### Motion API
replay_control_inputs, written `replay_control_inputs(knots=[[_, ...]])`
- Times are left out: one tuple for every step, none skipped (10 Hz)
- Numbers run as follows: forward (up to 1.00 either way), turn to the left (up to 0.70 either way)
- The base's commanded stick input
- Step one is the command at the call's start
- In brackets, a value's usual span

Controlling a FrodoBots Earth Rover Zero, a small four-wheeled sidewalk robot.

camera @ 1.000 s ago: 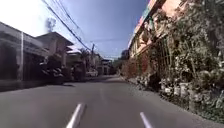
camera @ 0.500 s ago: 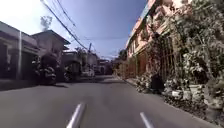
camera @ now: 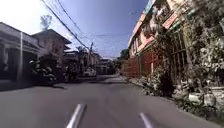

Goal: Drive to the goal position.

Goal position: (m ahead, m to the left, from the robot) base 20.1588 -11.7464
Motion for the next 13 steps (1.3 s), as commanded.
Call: replay_control_inputs(knots=[[0.85,0.00],[0.85,0.00],[0.85,0.00],[0.85,0.00],[0.85,0.00],[0.85,0.00],[0.85,0.00],[0.85,0.00],[0.85,0.00],[0.85,0.00],[0.85,0.00],[0.85,0.00],[0.85,0.00]])
